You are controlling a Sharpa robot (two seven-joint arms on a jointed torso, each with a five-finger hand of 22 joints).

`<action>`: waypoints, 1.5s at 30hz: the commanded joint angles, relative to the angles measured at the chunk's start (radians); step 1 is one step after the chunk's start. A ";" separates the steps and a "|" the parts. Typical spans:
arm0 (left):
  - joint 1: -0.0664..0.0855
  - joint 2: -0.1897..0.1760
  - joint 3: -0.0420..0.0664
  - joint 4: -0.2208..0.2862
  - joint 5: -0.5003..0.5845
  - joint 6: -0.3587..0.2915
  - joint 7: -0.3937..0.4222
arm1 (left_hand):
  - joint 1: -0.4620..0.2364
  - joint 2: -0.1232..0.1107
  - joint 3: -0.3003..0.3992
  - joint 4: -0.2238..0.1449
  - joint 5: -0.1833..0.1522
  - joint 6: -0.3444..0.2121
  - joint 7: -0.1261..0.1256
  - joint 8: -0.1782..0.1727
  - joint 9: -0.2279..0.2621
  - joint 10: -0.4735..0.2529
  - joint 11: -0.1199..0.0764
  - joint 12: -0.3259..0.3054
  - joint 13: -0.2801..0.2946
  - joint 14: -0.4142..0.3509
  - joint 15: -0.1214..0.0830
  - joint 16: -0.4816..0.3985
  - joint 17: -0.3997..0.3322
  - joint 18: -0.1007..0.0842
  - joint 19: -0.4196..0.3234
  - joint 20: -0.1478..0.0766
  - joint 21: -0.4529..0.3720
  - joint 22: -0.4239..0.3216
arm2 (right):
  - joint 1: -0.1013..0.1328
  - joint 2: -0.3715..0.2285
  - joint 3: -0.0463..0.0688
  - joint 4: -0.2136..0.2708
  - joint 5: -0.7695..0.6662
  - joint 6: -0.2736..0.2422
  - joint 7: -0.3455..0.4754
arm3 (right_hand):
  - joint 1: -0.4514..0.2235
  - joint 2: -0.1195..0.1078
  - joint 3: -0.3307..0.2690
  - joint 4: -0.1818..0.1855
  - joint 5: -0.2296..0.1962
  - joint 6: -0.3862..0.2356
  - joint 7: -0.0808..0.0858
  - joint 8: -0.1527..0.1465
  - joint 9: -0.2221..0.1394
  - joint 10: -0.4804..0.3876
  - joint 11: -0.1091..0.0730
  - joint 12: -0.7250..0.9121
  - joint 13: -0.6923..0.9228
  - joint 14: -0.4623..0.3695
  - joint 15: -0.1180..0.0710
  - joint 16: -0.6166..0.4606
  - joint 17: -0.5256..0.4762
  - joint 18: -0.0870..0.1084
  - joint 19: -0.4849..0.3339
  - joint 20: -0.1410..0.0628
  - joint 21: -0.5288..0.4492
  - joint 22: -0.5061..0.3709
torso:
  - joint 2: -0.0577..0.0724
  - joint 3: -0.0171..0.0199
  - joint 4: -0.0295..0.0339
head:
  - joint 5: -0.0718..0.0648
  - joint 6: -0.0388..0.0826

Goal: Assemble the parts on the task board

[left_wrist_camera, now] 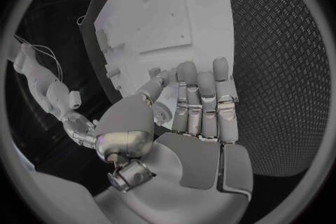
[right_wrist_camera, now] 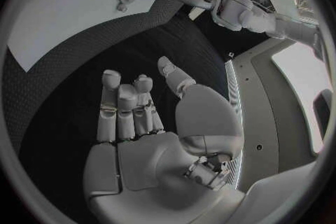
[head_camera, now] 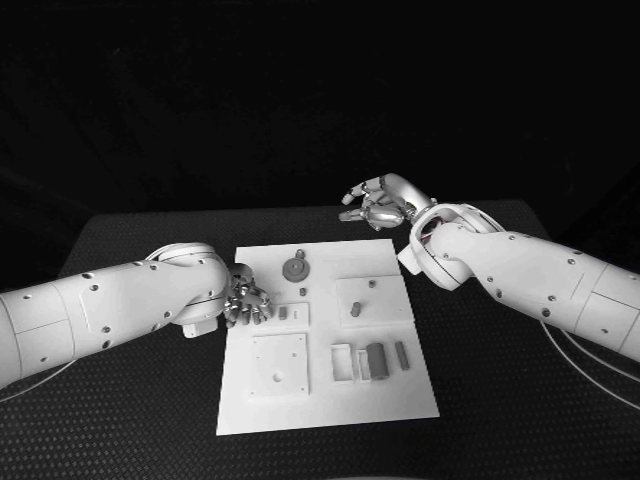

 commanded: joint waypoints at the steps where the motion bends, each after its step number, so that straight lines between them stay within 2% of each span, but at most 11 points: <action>1: -0.001 0.002 -0.001 -0.002 -0.005 0.003 0.007 | -0.004 -0.007 0.001 0.014 -0.086 0.007 0.000 -0.003 -0.001 0.007 0.000 -0.004 0.002 -0.001 -0.002 0.007 -0.001 -0.010 0.001 -0.003 0.001 0.014 | 0.000 0.001 0.000 0.000 -0.003 0.011 0.005 | -0.004 0.003 -0.005 0.001 -0.003 -0.009 0.014 -0.004 -0.001 -0.003 0.007 0.006 -0.001 0.007 -0.003 0.005 -0.001 0.013 0.003 -0.001 -0.003 0.009 | 0.000 -0.0001 0.0001 | -0.001 0.000; 7: -0.001 0.003 -0.001 -0.002 -0.005 -0.001 0.010 | -0.008 -0.024 -0.005 0.034 -0.146 0.008 0.000 -0.002 -0.003 0.008 0.000 -0.006 0.003 -0.001 -0.003 0.007 -0.001 -0.015 0.002 -0.008 -0.002 0.014 | 0.000 0.003 0.000 -0.001 -0.003 0.012 0.005 | -0.004 0.003 -0.005 0.001 -0.003 -0.009 0.014 -0.004 -0.001 -0.003 0.007 0.006 -0.001 0.007 -0.003 0.005 -0.001 0.013 0.003 -0.001 -0.003 0.009 | 0.000 0.0004 -0.0002 | 0.000 0.000; 11: -0.001 0.002 -0.001 -0.002 -0.005 -0.003 0.013 | -0.016 -0.036 -0.011 0.042 -0.149 0.007 0.000 -0.002 -0.003 0.008 0.000 -0.006 0.004 -0.001 -0.003 0.007 0.000 -0.015 0.002 -0.008 -0.002 0.014 | 0.000 0.003 0.000 -0.002 -0.003 0.010 0.005 | -0.005 0.003 -0.005 0.001 -0.003 -0.009 0.014 -0.004 -0.001 -0.003 0.007 0.006 -0.001 0.007 -0.003 0.005 -0.001 0.013 0.003 -0.001 -0.003 0.009 | 0.000 0.0001 0.0001 | -0.001 0.000; 16: -0.001 0.002 0.000 -0.005 -0.004 -0.010 0.019 | -0.037 -0.070 -0.026 0.057 -0.151 0.006 0.000 -0.001 -0.002 0.007 0.000 -0.007 0.005 -0.002 -0.003 0.008 0.000 -0.015 0.002 -0.008 -0.004 0.014 | 0.000 0.004 0.000 -0.003 -0.003 0.009 0.006 | -0.005 0.003 -0.005 0.001 -0.003 -0.009 0.014 -0.004 -0.001 -0.003 0.007 0.006 -0.001 0.007 -0.003 0.005 -0.002 0.013 0.003 -0.001 -0.003 0.009 | -0.001 0.0004 0.0009 | 0.000 0.000; 24: -0.001 -0.008 0.000 -0.002 -0.004 -0.034 0.027 | -0.085 -0.067 -0.118 0.020 -0.151 0.000 -0.001 0.002 0.004 0.004 -0.002 -0.008 0.008 -0.008 -0.006 0.011 0.002 -0.014 -0.002 -0.013 -0.011 0.012 | 0.000 0.004 0.000 -0.005 -0.003 0.009 0.006 | -0.006 0.002 -0.005 0.001 -0.003 -0.010 0.014 -0.004 -0.001 -0.003 0.007 0.006 -0.002 0.007 -0.003 0.005 -0.002 0.013 0.003 -0.001 -0.003 0.009 | 0.000 -0.0002 -0.0003 | 0.000 0.001; 31: -0.001 -0.029 0.005 0.006 0.034 -0.095 0.051 | -0.093 -0.061 -0.149 -0.011 -0.151 -0.009 0.001 -0.001 0.004 -0.003 0.000 -0.013 0.008 -0.014 -0.008 0.007 0.000 -0.015 -0.005 -0.015 -0.019 0.009 | 0.000 0.002 0.000 -0.006 -0.003 0.008 0.007 | -0.006 0.003 -0.005 0.001 -0.003 -0.010 0.014 -0.005 -0.001 -0.003 0.007 0.006 -0.002 0.007 -0.003 0.005 -0.002 0.013 0.003 -0.001 -0.004 0.009 | 0.000 0.0002 -0.0004 | -0.003 0.004; 35: -0.001 -0.043 0.009 0.005 0.103 -0.158 0.102 | -0.073 -0.045 -0.154 -0.047 -0.151 -0.068 0.027 -0.032 -0.006 -0.040 0.023 -0.030 0.002 -0.049 0.010 -0.010 -0.008 -0.015 -0.036 0.002 -0.041 0.002 | 0.000 -0.002 0.000 -0.007 -0.003 0.005 0.008 | -0.006 0.003 -0.005 0.001 -0.003 -0.010 0.014 -0.005 -0.001 -0.003 0.007 0.006 -0.002 0.007 -0.003 0.005 -0.002 0.013 0.003 -0.001 -0.004 0.009 | -0.001 0.0003 0.0018 | -0.007 0.004; 37: -0.001 -0.048 0.009 0.004 0.136 -0.210 0.142 | -0.073 -0.045 -0.154 -0.047 -0.151 -0.068 0.027 -0.032 -0.006 -0.040 0.023 -0.030 0.002 -0.049 0.010 -0.010 -0.008 -0.015 -0.036 0.002 -0.041 0.002 | 0.000 -0.005 0.000 -0.007 -0.003 0.004 0.008 | -0.006 0.003 -0.005 0.001 -0.003 -0.010 0.014 -0.005 -0.001 -0.003 0.007 0.006 -0.002 0.006 -0.003 0.005 -0.002 0.013 0.003 -0.001 -0.004 0.009 | -0.001 0.0000 0.0031 | -0.007 0.005; 39: -0.001 -0.054 0.010 0.004 0.169 -0.246 0.184 | -0.019 -0.056 -0.139 -0.039 -0.150 -0.124 0.045 -0.061 -0.018 -0.069 0.035 -0.045 -0.004 -0.070 0.014 -0.025 -0.014 -0.015 -0.057 0.005 -0.052 -0.001 | 0.000 -0.005 0.000 -0.008 -0.003 0.004 0.008 | -0.006 0.002 -0.005 0.001 -0.003 -0.010 0.014 -0.005 -0.001 -0.003 0.007 0.006 -0.002 0.006 -0.003 0.005 -0.002 0.013 0.003 -0.001 -0.004 0.009 | -0.001 0.0005 0.0028 | -0.007 0.006; 40: -0.001 -0.056 0.011 0.004 0.181 -0.267 0.205 | -0.001 -0.052 -0.140 -0.054 -0.147 -0.149 0.066 -0.072 -0.022 -0.111 0.061 -0.066 -0.014 -0.109 0.040 -0.053 -0.028 -0.015 -0.096 0.033 -0.076 -0.010 | 0.000 -0.006 0.000 -0.008 -0.003 0.004 0.008 | -0.006 0.002 -0.005 0.001 -0.003 -0.010 0.014 -0.005 -0.001 -0.003 0.007 0.006 -0.002 0.006 -0.003 0.005 -0.002 0.013 0.003 -0.001 -0.004 0.009 | -0.001 0.0006 0.0028 | -0.007 0.006; 45: -0.001 -0.061 0.023 -0.004 0.237 -0.343 0.356 | 0.056 -0.057 -0.137 -0.055 -0.143 -0.186 0.087 -0.080 -0.027 -0.163 0.086 -0.097 -0.037 -0.153 0.081 -0.090 -0.049 -0.015 -0.139 0.067 -0.116 -0.032 | 0.000 -0.006 0.000 -0.009 -0.002 0.004 0.009 | -0.006 0.002 -0.005 0.001 -0.003 -0.010 0.014 -0.005 -0.001 -0.003 0.007 0.006 -0.002 0.006 -0.003 0.005 -0.002 0.013 0.003 -0.001 -0.004 0.009 | 0.000 -0.0007 0.0007 | -0.009 0.013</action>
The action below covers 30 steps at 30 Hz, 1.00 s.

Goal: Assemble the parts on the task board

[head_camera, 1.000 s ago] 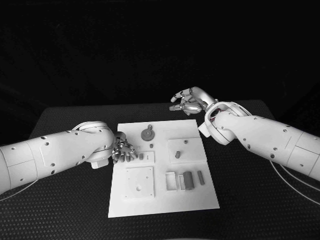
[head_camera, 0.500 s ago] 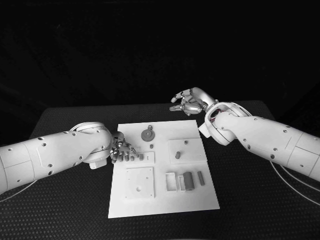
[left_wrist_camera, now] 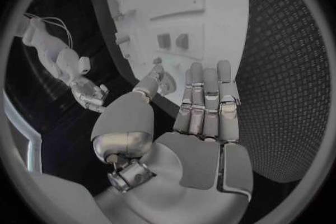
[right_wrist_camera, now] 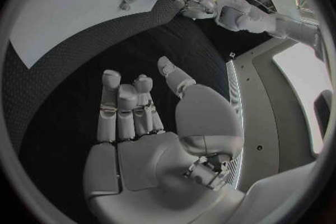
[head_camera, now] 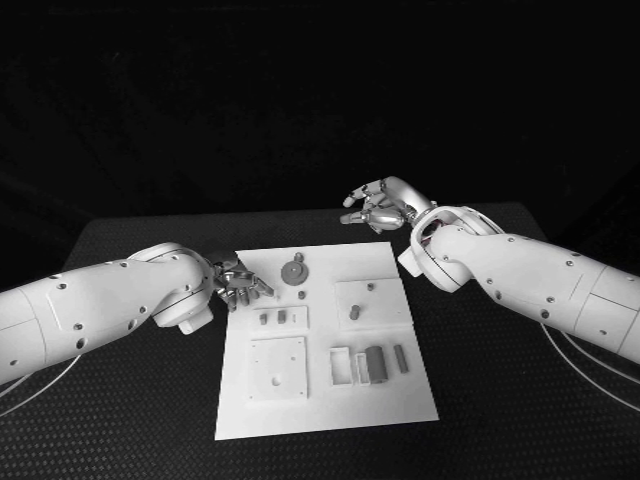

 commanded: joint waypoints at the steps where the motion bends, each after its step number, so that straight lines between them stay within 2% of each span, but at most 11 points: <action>1: 0.001 -0.002 0.001 -0.003 0.090 -0.157 0.234 | 0.040 0.000 0.019 -0.003 -0.001 -0.034 0.010 -0.016 -0.009 -0.012 0.010 -0.008 -0.009 -0.015 0.007 -0.010 -0.006 -0.015 -0.010 0.007 -0.013 -0.008 | 0.000 0.000 0.001 0.000 -0.002 0.004 0.008 | -0.007 0.002 -0.005 0.001 -0.003 -0.010 0.014 -0.005 -0.001 0.000 0.004 0.006 -0.001 0.004 -0.001 0.005 -0.001 0.013 0.005 -0.003 -0.004 0.009 | 0.001 -0.0013 -0.0011 | -0.001 0.005; 2: 0.000 -0.002 0.001 -0.006 0.076 -0.194 0.274 | 0.075 -0.002 0.054 0.003 -0.003 -0.040 0.012 -0.017 -0.011 -0.012 0.012 -0.009 -0.012 -0.014 0.008 -0.011 -0.007 -0.015 -0.007 0.009 -0.015 -0.010 | 0.000 -0.001 0.001 -0.001 -0.002 0.004 0.008 | -0.007 0.002 -0.005 0.001 -0.003 -0.010 0.014 -0.005 -0.001 0.000 0.004 0.006 -0.001 0.004 -0.001 0.005 -0.001 0.013 0.005 -0.003 -0.004 0.009 | 0.001 -0.0012 -0.0011 | -0.001 0.005; 4: 0.000 0.000 0.001 -0.013 0.048 -0.223 0.330 | 0.135 -0.011 0.102 -0.002 0.028 -0.038 0.014 -0.010 -0.011 -0.024 0.016 -0.022 -0.022 -0.024 0.014 -0.025 -0.014 -0.015 -0.018 0.016 -0.025 -0.016 | 0.000 -0.002 0.001 -0.001 -0.002 0.004 0.008 | -0.007 0.002 -0.005 0.001 -0.003 -0.010 0.014 -0.005 -0.001 0.000 0.004 0.006 -0.001 0.004 -0.001 0.005 -0.001 0.013 0.005 -0.003 -0.004 0.009 | 0.000 -0.0011 0.0001 | -0.001 0.008; 7: 0.000 0.004 0.001 -0.019 -0.023 -0.249 0.393 | 0.220 -0.034 0.164 -0.002 0.030 -0.033 0.016 0.006 -0.013 -0.050 0.041 -0.099 -0.069 -0.046 0.052 -0.097 -0.043 -0.014 -0.052 0.051 -0.065 -0.043 | 0.000 -0.002 0.001 -0.001 -0.002 0.005 0.008 | -0.007 0.002 -0.005 0.001 -0.003 -0.010 0.014 -0.005 -0.001 0.000 0.004 0.006 -0.002 0.004 -0.001 0.005 -0.001 0.013 0.005 -0.003 -0.004 0.009 | 0.001 -0.0012 0.0004 | -0.001 0.009; 9: 0.000 0.008 0.001 -0.022 -0.083 -0.214 0.409 | 0.261 -0.040 0.179 -0.003 0.028 -0.028 0.009 0.012 -0.017 -0.036 0.050 -0.160 -0.104 -0.040 0.058 -0.116 -0.046 -0.013 -0.050 0.056 -0.076 -0.051 | 0.000 -0.002 0.001 -0.001 -0.002 0.008 0.011 | -0.007 0.002 -0.005 0.001 -0.003 -0.010 0.014 -0.005 -0.001 0.000 0.004 0.006 -0.002 0.004 -0.001 0.005 -0.001 0.013 0.005 -0.003 -0.004 0.009 | 0.001 -0.0012 0.0001 | -0.002 0.009; 10: 0.000 0.012 0.001 -0.025 -0.165 -0.158 0.420 | 0.274 -0.039 0.184 -0.004 0.029 -0.014 0.008 0.015 -0.019 -0.035 0.059 -0.197 -0.122 -0.045 0.062 -0.126 -0.048 -0.013 -0.056 0.060 -0.084 -0.055 | 0.000 -0.002 0.001 -0.001 -0.002 0.010 0.013 | -0.007 0.002 -0.005 0.001 -0.003 -0.010 0.014 -0.005 -0.001 0.000 0.004 0.006 -0.002 0.004 -0.001 0.005 -0.001 0.013 0.005 -0.003 -0.004 0.009 | 0.001 -0.0014 -0.0004 | -0.001 0.010; 13: 0.000 0.029 0.000 -0.029 -0.262 -0.139 0.444 | 0.285 -0.037 0.179 -0.004 0.002 -0.006 0.009 0.004 -0.031 0.003 0.063 -0.284 -0.155 -0.029 0.060 -0.133 -0.042 -0.008 -0.040 0.060 -0.089 -0.058 | 0.000 -0.002 0.001 -0.003 -0.002 0.010 0.012 | -0.008 -0.001 -0.006 0.001 -0.003 -0.010 0.014 -0.005 -0.001 0.000 0.004 0.006 -0.002 0.004 -0.001 0.005 -0.001 0.013 0.005 -0.003 -0.004 0.009 | 0.001 -0.0018 0.0004 | -0.001 0.012; 15: -0.003 0.040 0.000 -0.033 -0.312 -0.146 0.461 | 0.304 -0.045 0.178 -0.005 0.000 -0.012 0.011 -0.007 -0.039 0.002 0.075 -0.342 -0.175 -0.025 0.060 -0.139 -0.041 -0.008 -0.036 0.060 -0.094 -0.060 | 0.000 -0.002 0.001 -0.004 -0.002 0.009 0.012 | -0.008 -0.001 -0.006 0.001 -0.003 -0.010 0.014 -0.005 -0.001 0.000 0.004 0.006 -0.002 0.004 -0.001 0.005 -0.002 0.013 0.005 -0.003 -0.004 0.009 | 0.001 -0.0015 -0.0002 | 0.001 0.012; 21: -0.011 0.069 -0.001 -0.050 -0.391 -0.191 0.497 | 0.343 -0.055 0.170 -0.006 -0.001 -0.008 0.009 -0.023 -0.061 0.026 0.087 -0.459 -0.213 0.002 0.057 -0.146 -0.029 -0.001 -0.010 0.057 -0.099 -0.063 | 0.000 0.000 0.001 -0.005 -0.001 0.008 0.011 | -0.009 -0.001 -0.006 0.001 -0.003 -0.010 0.014 -0.005 -0.001 0.000 0.004 0.006 -0.002 0.004 -0.001 0.005 -0.002 0.013 0.005 -0.003 -0.004 0.009 | 0.001 -0.0009 -0.0011 | 0.000 0.013; 27: -0.022 0.100 -0.002 -0.071 -0.457 -0.204 0.503 | 0.347 -0.068 0.156 -0.004 0.001 0.001 0.007 -0.024 -0.070 0.062 0.079 -0.492 -0.218 0.032 0.046 -0.120 -0.005 0.007 0.030 0.047 -0.086 -0.053 | 0.000 0.000 0.001 -0.004 -0.001 0.007 0.011 | -0.009 0.000 -0.006 0.002 -0.003 -0.010 0.014 -0.005 -0.001 0.000 0.004 0.007 -0.002 0.005 -0.001 0.005 -0.002 0.013 0.005 -0.003 -0.004 0.009 | 0.002 0.0001 -0.0022 | 0.003 0.014; 30: -0.030 0.113 -0.003 -0.079 -0.470 -0.198 0.496 | 0.306 -0.078 0.120 0.000 -0.001 0.000 0.008 -0.028 -0.075 0.072 0.077 -0.509 -0.218 0.041 0.043 -0.108 0.009 0.010 0.045 0.042 -0.081 -0.046 | 0.000 0.001 0.001 -0.004 -0.001 0.007 0.011 | -0.009 0.000 -0.006 0.001 -0.003 -0.010 0.014 -0.005 -0.001 0.000 0.004 0.007 -0.002 0.005 -0.001 0.005 -0.002 0.013 0.005 -0.003 -0.004 0.009 | 0.002 -0.0002 -0.0027 | 0.003 0.014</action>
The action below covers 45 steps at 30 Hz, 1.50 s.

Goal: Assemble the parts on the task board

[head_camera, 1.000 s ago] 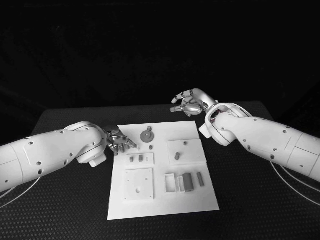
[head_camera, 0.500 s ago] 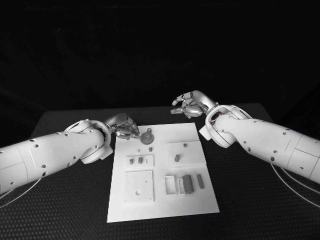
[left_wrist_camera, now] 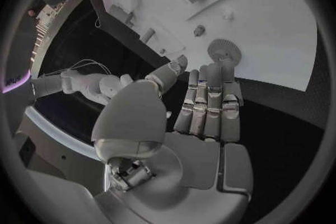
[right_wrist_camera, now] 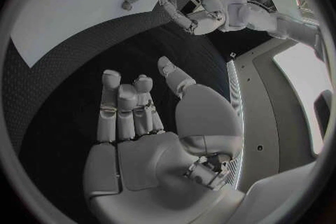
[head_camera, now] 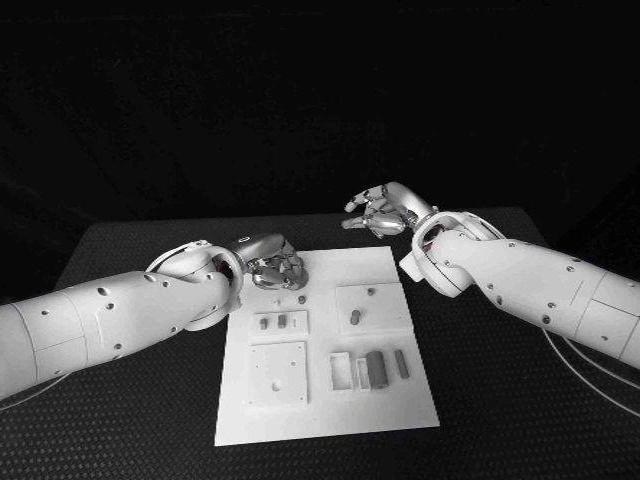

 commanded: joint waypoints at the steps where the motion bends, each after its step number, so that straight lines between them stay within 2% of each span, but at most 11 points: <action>1: -0.010 0.013 -0.001 -0.009 -0.088 -0.010 0.024 | -0.021 -0.003 -0.018 -0.001 -0.003 0.008 0.002 -0.003 -0.003 0.009 0.001 -0.011 -0.002 0.008 0.000 0.008 0.008 0.010 0.011 0.000 0.007 0.005 | 0.000 0.002 0.001 0.001 -0.002 0.006 0.009 | -0.009 0.000 -0.006 0.001 -0.003 -0.008 0.016 -0.005 -0.001 0.000 0.004 0.007 -0.001 0.005 -0.001 0.005 -0.001 0.013 0.001 -0.002 -0.004 0.009 | 0.000 0.0001 -0.0014 | -0.001 0.000; 8: -0.031 0.039 -0.002 -0.032 -0.119 -0.011 0.015 | -0.006 0.002 -0.026 -0.002 0.000 0.017 0.002 -0.005 -0.011 0.027 -0.005 -0.040 0.002 0.031 -0.009 0.057 0.045 0.020 0.049 -0.009 0.029 0.032 | 0.000 0.001 0.001 0.002 -0.002 0.006 0.009 | -0.009 0.001 -0.006 0.001 -0.003 -0.009 0.016 -0.006 -0.001 0.000 0.004 0.007 -0.001 0.005 -0.001 0.005 -0.001 0.013 0.002 -0.002 -0.004 0.009 | 0.000 -0.0001 -0.0004 | -0.006 -0.003; 21: -0.043 0.073 -0.003 -0.079 -0.144 0.031 -0.010 | 0.004 0.005 -0.027 0.002 0.002 0.014 0.002 -0.013 -0.026 0.034 -0.009 -0.088 0.007 0.079 -0.015 0.151 0.099 0.050 0.121 -0.019 0.085 0.099 | 0.000 0.003 0.001 0.004 -0.002 0.007 0.009 | -0.009 0.001 -0.006 0.001 -0.003 -0.009 0.016 -0.006 -0.001 0.000 0.004 0.007 -0.002 0.005 -0.001 0.005 -0.001 0.013 0.002 -0.003 -0.004 0.010 | 0.001 -0.0004 -0.0017 | -0.010 -0.005; 25: -0.049 0.082 -0.003 -0.096 -0.147 0.048 -0.019 | 0.000 0.011 -0.026 0.004 0.003 0.009 0.002 -0.016 -0.030 0.031 -0.009 -0.101 0.006 0.109 -0.017 0.170 0.107 0.064 0.153 -0.020 0.106 0.102 | 0.000 0.002 0.001 0.005 -0.002 0.008 0.008 | -0.009 0.001 -0.005 0.001 -0.003 -0.009 0.016 -0.006 -0.001 0.000 0.004 0.007 -0.002 0.005 -0.001 0.005 -0.001 0.013 0.002 -0.003 -0.004 0.010 | 0.001 -0.0004 -0.0013 | -0.012 -0.007; 30: -0.060 0.085 -0.003 -0.106 -0.147 0.047 -0.016 | 0.004 0.015 -0.021 0.002 0.004 0.010 0.002 -0.016 -0.031 0.035 -0.011 -0.108 0.007 0.128 -0.018 0.181 0.112 0.073 0.172 -0.021 0.120 0.102 | 0.000 0.001 0.001 0.006 -0.002 0.008 0.008 | -0.009 0.001 -0.005 0.001 -0.003 -0.009 0.016 -0.006 -0.001 0.001 0.004 0.007 -0.002 0.005 -0.001 0.005 -0.001 0.013 0.002 -0.003 -0.004 0.010 | 0.000 0.0008 0.0000 | -0.011 -0.010; 45: -0.065 0.098 -0.003 -0.122 -0.149 0.048 -0.015 | 0.009 0.020 -0.015 0.000 0.005 0.017 0.000 -0.012 -0.034 0.049 -0.016 -0.122 0.011 0.163 -0.023 0.210 0.124 0.087 0.205 -0.025 0.156 0.103 | 0.000 0.003 0.001 0.006 -0.002 0.008 0.007 | -0.010 0.002 -0.005 0.002 -0.003 -0.008 0.016 -0.006 -0.001 0.001 0.004 0.008 -0.002 0.006 -0.001 0.006 -0.001 0.013 0.002 -0.003 -0.004 0.010 | 0.000 0.0006 -0.0003 | -0.013 -0.012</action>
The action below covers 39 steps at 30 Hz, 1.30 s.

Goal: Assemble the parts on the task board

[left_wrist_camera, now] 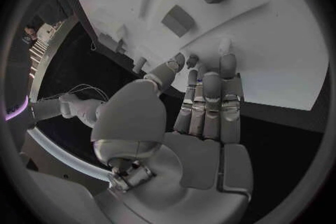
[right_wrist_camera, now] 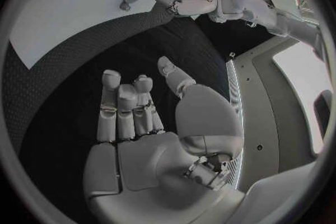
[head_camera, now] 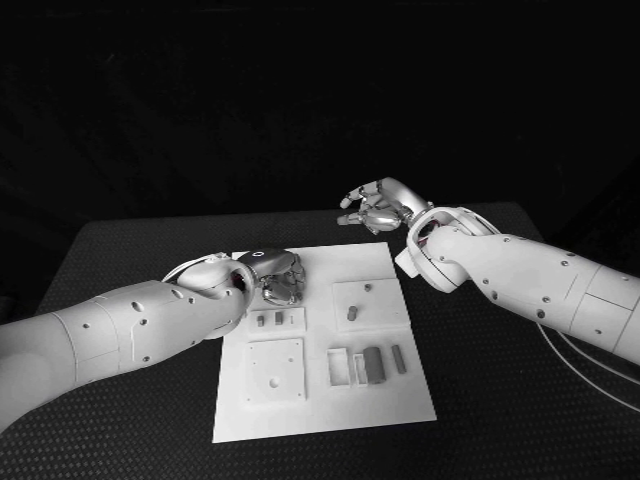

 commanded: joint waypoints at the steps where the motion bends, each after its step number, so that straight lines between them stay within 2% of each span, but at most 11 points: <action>1: 0.000 0.004 0.000 -0.003 -0.006 0.013 0.001 | 0.000 0.009 0.006 -0.001 0.005 0.006 -0.002 0.002 -0.001 0.009 -0.003 -0.004 0.002 0.009 -0.001 0.006 0.001 0.072 0.008 -0.001 0.006 0.026 | 0.000 0.000 0.001 0.002 -0.002 0.008 0.007 | -0.010 0.002 -0.005 0.002 -0.003 -0.009 0.013 -0.006 -0.001 0.001 0.004 0.004 -0.001 0.007 -0.003 0.006 -0.001 0.013 0.004 -0.005 -0.004 0.010 | 0.000 0.0000 0.0003 | -0.002 -0.001; 8: -0.002 0.014 0.000 -0.018 -0.008 0.027 -0.005 | 0.002 0.029 0.022 0.007 0.004 0.017 0.000 0.006 -0.002 0.022 -0.006 -0.006 0.006 0.018 -0.004 0.014 0.004 0.075 0.015 -0.003 0.020 0.026 | 0.000 0.002 0.001 0.002 -0.002 0.008 0.008 | -0.010 0.002 -0.005 0.002 -0.003 -0.009 0.013 -0.006 -0.001 0.001 0.004 0.004 -0.001 0.007 -0.003 0.006 -0.001 0.013 0.005 -0.005 -0.004 0.010 | 0.001 0.0002 0.0010 | -0.001 -0.002; 13: -0.011 0.022 0.000 -0.029 -0.010 0.030 -0.006 | 0.003 0.035 0.035 0.010 0.003 0.022 0.000 0.008 -0.002 0.028 -0.008 -0.008 0.007 0.022 -0.006 0.016 0.004 0.075 0.016 -0.005 0.026 0.026 | 0.000 0.004 0.001 0.002 -0.002 0.007 0.009 | -0.010 0.002 -0.005 0.002 -0.003 -0.009 0.013 -0.006 -0.001 0.001 0.004 0.004 -0.001 0.008 -0.003 0.006 -0.001 0.013 0.005 -0.005 -0.004 0.010 | 0.001 0.0001 -0.0008 | -0.001 -0.004; 27: -0.019 0.033 0.000 -0.034 -0.011 0.035 -0.009 | 0.002 0.039 0.047 0.011 0.003 0.028 -0.002 0.011 -0.003 0.039 -0.011 -0.010 0.010 0.030 -0.009 0.021 0.006 0.076 0.022 -0.007 0.038 0.026 | 0.000 0.006 0.001 0.002 -0.002 0.008 0.008 | -0.011 0.003 -0.005 0.002 -0.003 -0.008 0.013 -0.006 -0.001 0.001 0.004 0.004 -0.002 0.008 -0.003 0.006 -0.001 0.013 0.005 -0.005 -0.004 0.010 | 0.000 0.0005 0.0018 | -0.004 -0.009; 39: -0.020 0.034 -0.001 -0.034 -0.067 0.092 -0.030 | 0.002 0.039 0.056 0.004 0.003 0.051 -0.012 0.022 -0.002 0.067 -0.020 -0.006 0.019 0.038 -0.018 0.025 0.007 0.075 0.024 -0.014 0.054 0.026 | 0.000 0.004 0.001 0.002 -0.002 0.009 0.008 | -0.011 0.003 -0.005 0.002 -0.003 -0.008 0.013 -0.006 -0.001 0.001 0.004 0.005 -0.002 0.008 -0.003 0.006 -0.002 0.013 0.005 -0.005 -0.004 0.010 | -0.001 -0.0007 0.0013 | -0.006 -0.012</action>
